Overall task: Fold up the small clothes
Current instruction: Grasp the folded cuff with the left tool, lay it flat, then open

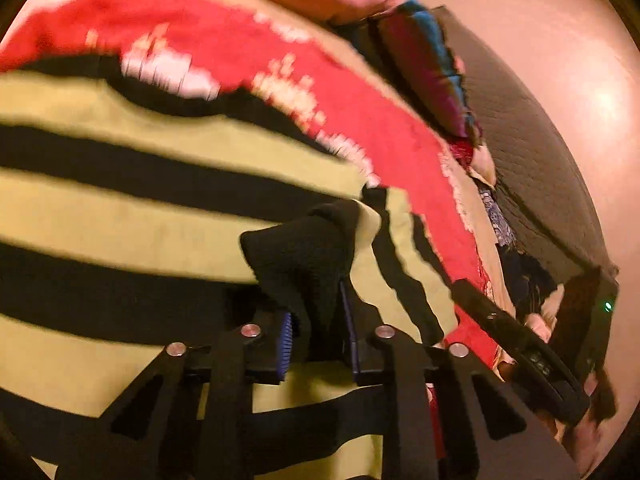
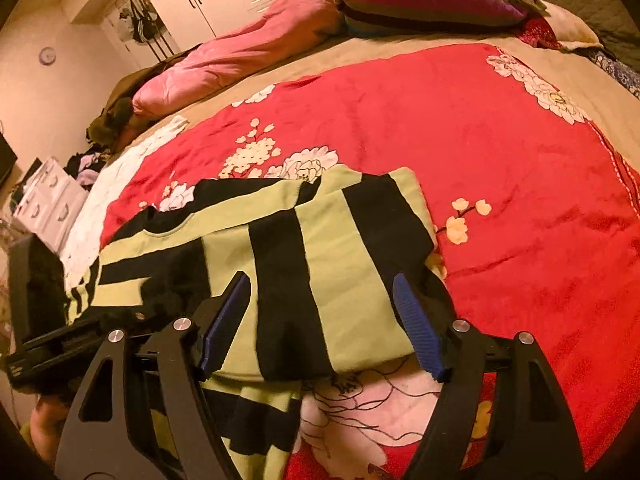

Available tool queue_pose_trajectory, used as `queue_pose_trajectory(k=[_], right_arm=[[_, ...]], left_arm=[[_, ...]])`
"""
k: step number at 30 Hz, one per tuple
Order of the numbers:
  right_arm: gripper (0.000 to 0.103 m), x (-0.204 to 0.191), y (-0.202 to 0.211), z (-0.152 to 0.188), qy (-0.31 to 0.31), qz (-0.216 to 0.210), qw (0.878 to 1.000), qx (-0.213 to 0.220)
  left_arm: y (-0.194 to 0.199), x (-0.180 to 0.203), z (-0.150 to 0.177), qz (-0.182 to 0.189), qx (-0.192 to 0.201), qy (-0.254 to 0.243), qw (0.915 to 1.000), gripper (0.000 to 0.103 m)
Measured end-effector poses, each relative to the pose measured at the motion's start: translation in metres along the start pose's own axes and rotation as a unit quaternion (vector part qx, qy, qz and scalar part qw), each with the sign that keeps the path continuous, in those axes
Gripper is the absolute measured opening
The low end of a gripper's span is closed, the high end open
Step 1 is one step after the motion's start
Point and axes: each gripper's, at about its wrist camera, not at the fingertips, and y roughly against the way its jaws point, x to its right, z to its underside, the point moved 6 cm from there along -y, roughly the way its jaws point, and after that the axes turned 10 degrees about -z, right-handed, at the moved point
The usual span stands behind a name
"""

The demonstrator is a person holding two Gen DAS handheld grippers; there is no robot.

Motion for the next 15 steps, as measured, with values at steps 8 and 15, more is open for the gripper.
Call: queue_pose_trajectory(k=[8, 15], right_arm=[[0.069, -0.030, 0.011, -0.006, 0.027, -0.032, 0.999, 0.024], [0.069, -0.064, -0.005, 0.011, 0.060, -0.061, 0.996, -0.007]], left_arm=[[0.085, -0.032, -0.040, -0.069, 0.110, -0.024, 0.9912, 0.018], [0.127, -0.097, -0.057, -0.156, 0.146, 0.001, 0.9769, 0.018]])
